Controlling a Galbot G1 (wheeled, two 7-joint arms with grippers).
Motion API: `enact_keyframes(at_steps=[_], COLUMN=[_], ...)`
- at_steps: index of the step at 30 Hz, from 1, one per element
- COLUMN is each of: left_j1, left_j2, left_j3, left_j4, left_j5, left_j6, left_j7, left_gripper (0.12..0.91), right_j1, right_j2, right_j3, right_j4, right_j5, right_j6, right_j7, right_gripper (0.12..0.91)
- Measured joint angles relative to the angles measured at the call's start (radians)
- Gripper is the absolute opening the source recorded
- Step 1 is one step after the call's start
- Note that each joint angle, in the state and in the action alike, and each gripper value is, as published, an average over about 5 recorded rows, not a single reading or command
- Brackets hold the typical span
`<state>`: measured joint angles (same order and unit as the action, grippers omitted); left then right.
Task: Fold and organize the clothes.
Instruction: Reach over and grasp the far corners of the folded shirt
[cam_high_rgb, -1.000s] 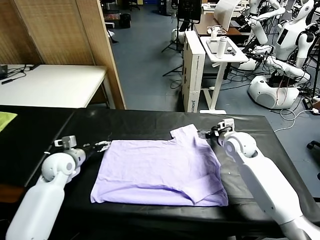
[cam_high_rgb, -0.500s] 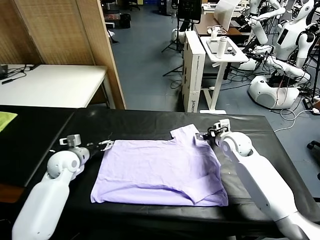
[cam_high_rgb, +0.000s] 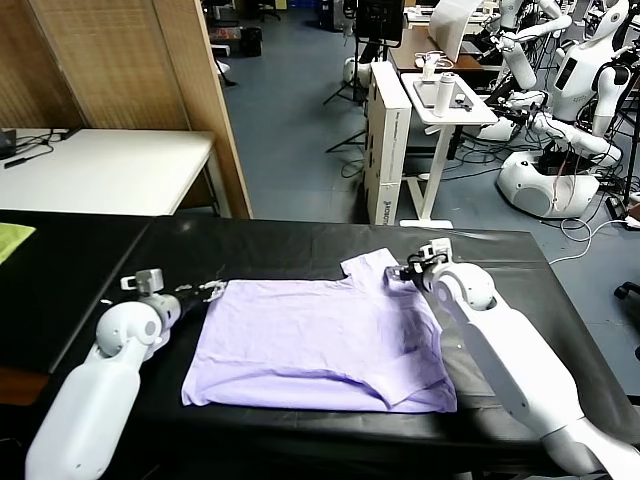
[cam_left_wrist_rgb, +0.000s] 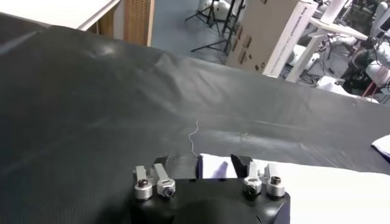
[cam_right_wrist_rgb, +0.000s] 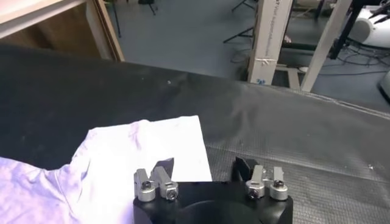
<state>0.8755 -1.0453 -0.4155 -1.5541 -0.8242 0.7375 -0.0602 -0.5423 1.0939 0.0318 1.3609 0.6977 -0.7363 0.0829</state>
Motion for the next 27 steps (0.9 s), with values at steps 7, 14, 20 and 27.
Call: enact_keyframes(at_steps=[7,14,20,27], left_j1=[0.004,0.003,0.002,0.011], left_j2=[0.000,0.000,0.000,0.000], left_j3=[0.001,0.001,0.001,0.002], left_j4=[0.000,0.002,0.000,-0.012], left_j5=[0.000,0.003,0.005,0.007], left_j6=[0.000,0.000,0.000,-0.001], left_j7=[0.002,0.007,0.010,0.010], left_gripper=[0.457,0.267,0.211,0.189], right_j1=[0.000,-0.002,-0.006,-0.014], right_j2=[0.000,0.000,0.000,0.000], right_j3=[0.000,0.000,0.003,0.011], right_j4=[0.000,0.000,0.003,0.010], right_j5=[0.000,0.001,0.001,0.001], right_j6=[0.000,0.000,0.000,0.000], right_j7=[0.000,0.000,-0.001,-0.001], right_gripper=[0.650,0.547,0.492,0.300])
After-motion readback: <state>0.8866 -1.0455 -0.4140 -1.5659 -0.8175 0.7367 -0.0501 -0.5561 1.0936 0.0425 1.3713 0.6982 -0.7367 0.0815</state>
